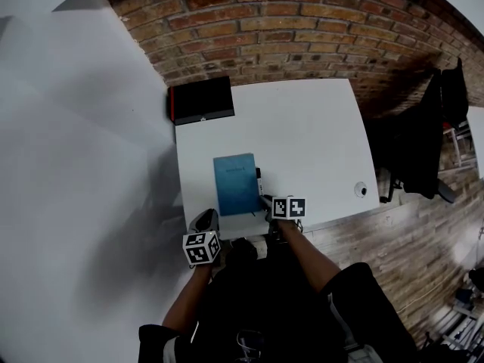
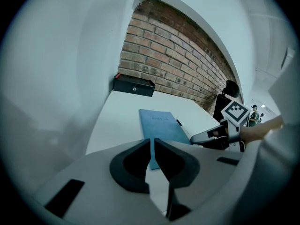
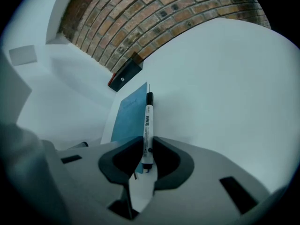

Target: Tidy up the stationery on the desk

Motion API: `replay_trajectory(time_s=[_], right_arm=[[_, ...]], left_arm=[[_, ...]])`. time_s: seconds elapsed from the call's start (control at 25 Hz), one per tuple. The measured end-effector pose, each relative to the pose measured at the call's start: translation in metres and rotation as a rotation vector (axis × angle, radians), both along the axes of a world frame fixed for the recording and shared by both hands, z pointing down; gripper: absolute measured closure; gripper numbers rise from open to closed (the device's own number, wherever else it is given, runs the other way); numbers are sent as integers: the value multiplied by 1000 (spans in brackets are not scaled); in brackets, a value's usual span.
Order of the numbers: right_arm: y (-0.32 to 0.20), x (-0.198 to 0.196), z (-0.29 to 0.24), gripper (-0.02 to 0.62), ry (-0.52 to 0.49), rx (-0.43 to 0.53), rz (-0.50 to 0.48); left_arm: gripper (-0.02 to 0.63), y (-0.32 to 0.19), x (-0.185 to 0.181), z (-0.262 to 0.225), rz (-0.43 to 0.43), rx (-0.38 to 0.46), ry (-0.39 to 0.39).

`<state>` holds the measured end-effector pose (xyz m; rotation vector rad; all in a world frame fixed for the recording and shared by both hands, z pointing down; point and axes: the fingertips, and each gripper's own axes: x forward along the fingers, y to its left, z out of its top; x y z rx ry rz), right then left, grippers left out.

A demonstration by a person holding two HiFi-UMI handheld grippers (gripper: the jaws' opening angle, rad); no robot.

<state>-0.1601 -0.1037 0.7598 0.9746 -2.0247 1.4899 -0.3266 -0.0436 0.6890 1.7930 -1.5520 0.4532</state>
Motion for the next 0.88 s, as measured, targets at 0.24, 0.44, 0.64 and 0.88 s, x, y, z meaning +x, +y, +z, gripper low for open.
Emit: replay_trajectory(time_s=[0.24, 0.44, 0.64, 0.88], right_arm=[[1, -6, 1, 512, 2, -23, -56], [2, -12, -2, 472, 33, -13, -94], [-3, -8, -3, 440, 90, 21, -87], [-6, -7, -6, 437, 88, 41, -99]], left_arm=[[567, 4, -3, 5, -22, -15, 5], [568, 5, -2, 8, -23, -25, 7], [568, 1, 0, 7, -19, -12, 11], [568, 2, 1, 8, -13, -13, 20]])
